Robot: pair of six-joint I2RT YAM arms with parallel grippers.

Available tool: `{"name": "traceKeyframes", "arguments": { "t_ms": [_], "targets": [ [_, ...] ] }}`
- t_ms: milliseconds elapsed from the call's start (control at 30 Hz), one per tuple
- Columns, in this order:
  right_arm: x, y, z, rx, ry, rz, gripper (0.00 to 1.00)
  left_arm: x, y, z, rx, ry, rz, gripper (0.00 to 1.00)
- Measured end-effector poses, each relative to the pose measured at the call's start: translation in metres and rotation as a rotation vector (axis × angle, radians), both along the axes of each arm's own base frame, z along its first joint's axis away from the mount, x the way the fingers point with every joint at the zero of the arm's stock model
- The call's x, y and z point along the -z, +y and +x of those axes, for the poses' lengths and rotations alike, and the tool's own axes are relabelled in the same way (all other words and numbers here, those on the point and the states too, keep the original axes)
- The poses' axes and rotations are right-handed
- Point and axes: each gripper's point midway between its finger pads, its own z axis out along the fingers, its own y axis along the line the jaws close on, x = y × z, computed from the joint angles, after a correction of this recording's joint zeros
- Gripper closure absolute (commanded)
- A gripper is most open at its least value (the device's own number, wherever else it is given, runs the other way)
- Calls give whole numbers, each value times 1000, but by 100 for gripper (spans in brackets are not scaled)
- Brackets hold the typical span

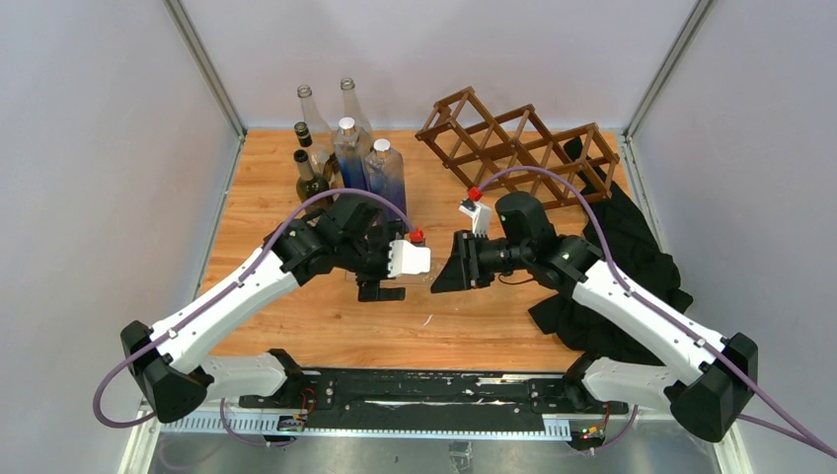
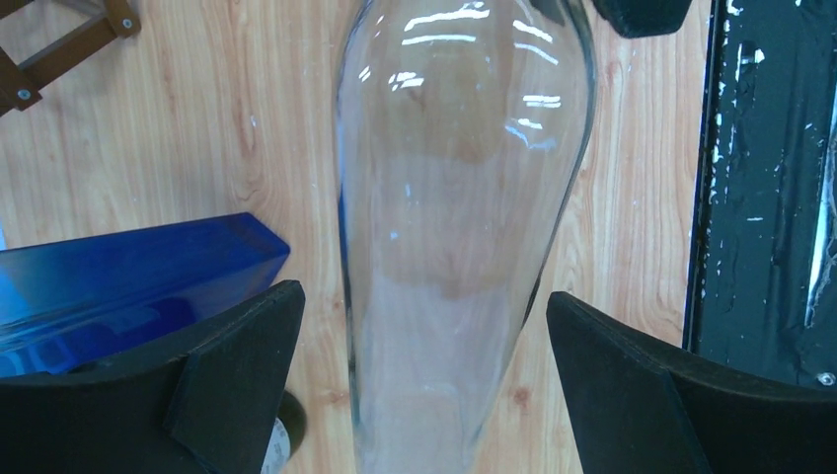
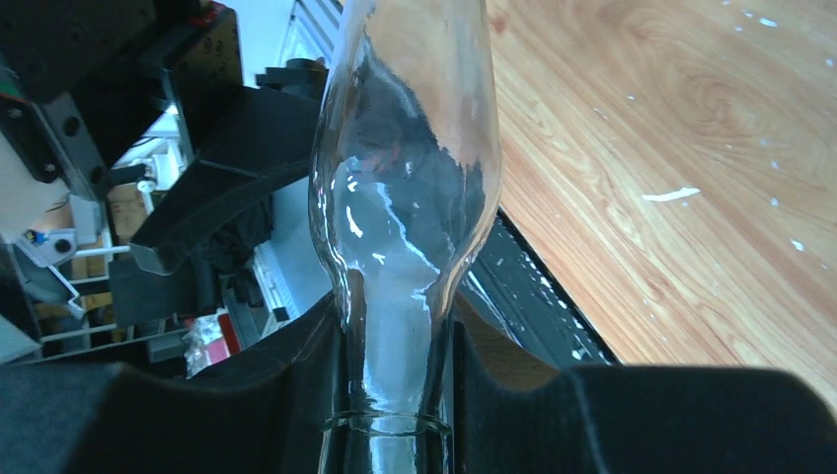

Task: Take the wine bottle off the wine rack

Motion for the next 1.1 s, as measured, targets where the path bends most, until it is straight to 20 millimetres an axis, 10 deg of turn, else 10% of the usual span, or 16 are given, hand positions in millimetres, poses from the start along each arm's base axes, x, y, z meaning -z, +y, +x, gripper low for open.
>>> {"name": "traceKeyframes", "arguments": {
  "t_ms": [300,467,633,1100],
  "targets": [
    [-11,14,0,-27,56,54,97,0,2,1,26,-32,6,55],
    [-11,15,1,-20,64,54,51,2,3,2,31,-51,16,99],
    [-24,17,1,-28,41,87,14,1,6,8,13,-83,23,100],
    [-81,-18,6,100,-301,174,3,-29,15,24,-251,116,-204,100]
  ]
}}
